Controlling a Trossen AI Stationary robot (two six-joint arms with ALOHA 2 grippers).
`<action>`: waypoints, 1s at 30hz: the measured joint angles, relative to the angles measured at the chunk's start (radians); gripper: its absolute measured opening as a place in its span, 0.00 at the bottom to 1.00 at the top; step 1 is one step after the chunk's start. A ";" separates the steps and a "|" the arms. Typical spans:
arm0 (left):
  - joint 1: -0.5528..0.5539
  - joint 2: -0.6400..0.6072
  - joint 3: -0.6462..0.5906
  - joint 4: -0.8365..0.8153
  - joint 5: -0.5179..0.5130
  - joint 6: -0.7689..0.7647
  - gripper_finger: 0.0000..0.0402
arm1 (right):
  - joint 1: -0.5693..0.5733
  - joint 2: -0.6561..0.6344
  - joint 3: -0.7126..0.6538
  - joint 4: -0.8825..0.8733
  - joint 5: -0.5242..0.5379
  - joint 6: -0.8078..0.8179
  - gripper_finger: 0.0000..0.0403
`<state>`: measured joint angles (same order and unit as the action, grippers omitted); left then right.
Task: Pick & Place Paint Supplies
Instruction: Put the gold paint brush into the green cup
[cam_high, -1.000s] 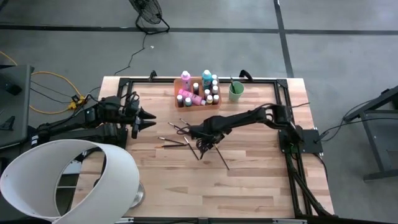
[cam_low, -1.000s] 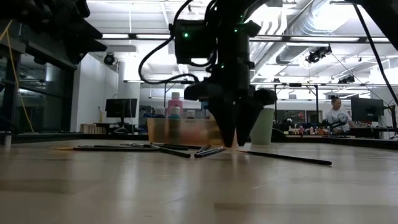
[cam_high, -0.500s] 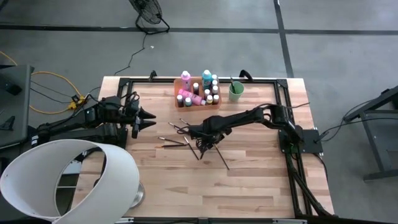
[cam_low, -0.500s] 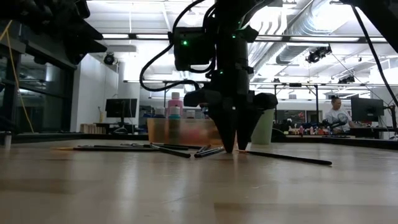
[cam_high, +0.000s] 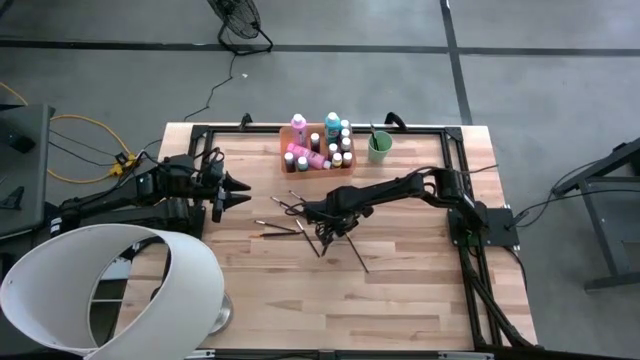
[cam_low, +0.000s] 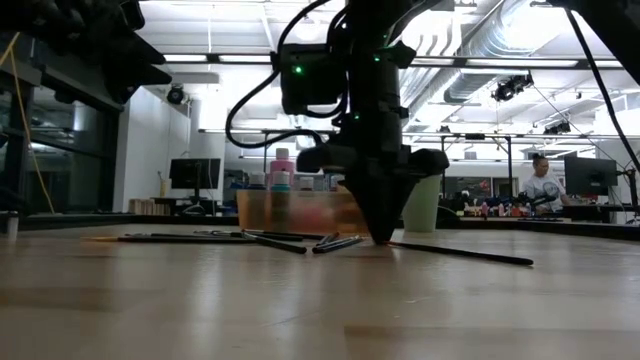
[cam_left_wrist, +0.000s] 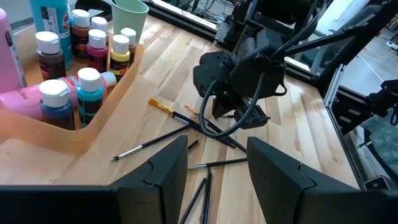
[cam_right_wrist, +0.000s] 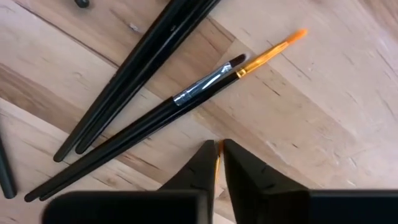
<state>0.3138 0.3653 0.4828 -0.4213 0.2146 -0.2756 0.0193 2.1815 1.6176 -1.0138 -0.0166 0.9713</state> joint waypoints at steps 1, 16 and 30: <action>0.000 0.000 0.000 0.000 0.000 0.000 0.40 | 0.000 0.000 0.000 0.000 0.000 0.000 0.04; 0.000 0.000 0.000 0.000 0.001 0.000 0.40 | 0.002 -0.050 -0.003 -0.050 0.005 0.008 0.01; 0.000 0.000 0.000 0.002 -0.021 -0.010 0.40 | -0.089 -0.394 -0.001 -0.084 0.455 0.057 0.01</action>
<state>0.3138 0.3649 0.4828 -0.4198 0.1940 -0.2859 -0.0695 1.7875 1.6169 -1.0982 0.4388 1.0283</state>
